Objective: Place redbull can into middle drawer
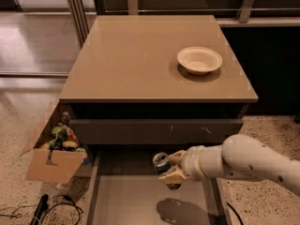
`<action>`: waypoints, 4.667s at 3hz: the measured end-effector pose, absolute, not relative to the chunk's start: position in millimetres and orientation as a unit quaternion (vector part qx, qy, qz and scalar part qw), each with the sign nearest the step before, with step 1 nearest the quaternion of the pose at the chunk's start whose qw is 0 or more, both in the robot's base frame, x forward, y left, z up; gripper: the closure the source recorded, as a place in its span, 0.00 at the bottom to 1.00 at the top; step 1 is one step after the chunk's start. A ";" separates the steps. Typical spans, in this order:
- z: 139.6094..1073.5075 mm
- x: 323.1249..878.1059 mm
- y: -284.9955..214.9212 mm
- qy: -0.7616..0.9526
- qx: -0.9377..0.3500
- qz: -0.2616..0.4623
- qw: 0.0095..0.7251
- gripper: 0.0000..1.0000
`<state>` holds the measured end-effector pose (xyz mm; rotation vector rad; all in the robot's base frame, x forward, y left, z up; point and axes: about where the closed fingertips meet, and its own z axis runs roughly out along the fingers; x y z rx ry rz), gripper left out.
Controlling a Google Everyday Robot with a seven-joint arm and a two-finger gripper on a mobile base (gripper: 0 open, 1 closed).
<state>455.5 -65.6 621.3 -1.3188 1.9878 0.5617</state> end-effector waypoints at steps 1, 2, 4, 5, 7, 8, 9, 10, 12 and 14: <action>553.7 436.5 -29.7 0.767 -0.531 0.216 0.288 1.00; 495.7 425.7 -8.0 0.771 -0.548 0.204 0.250 1.00; 462.3 439.0 -10.7 0.775 -0.559 0.167 0.242 1.00; 453.1 460.6 -25.1 0.782 -0.545 0.150 0.262 1.00; 423.6 464.4 -34.9 0.804 -0.482 0.185 0.295 1.00; 415.6 463.0 -30.4 0.807 -0.461 0.204 0.309 1.00; 409.9 461.3 -23.0 0.807 -0.449 0.216 0.317 0.81; 409.8 461.2 -22.8 0.807 -0.448 0.216 0.317 0.58; 409.8 461.2 -22.8 0.807 -0.448 0.216 0.317 0.12; 409.8 461.2 -22.7 0.807 -0.449 0.217 0.317 0.00</action>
Offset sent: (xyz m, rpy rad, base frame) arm -0.0384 0.0735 -0.1702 -0.1884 0.1467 0.1059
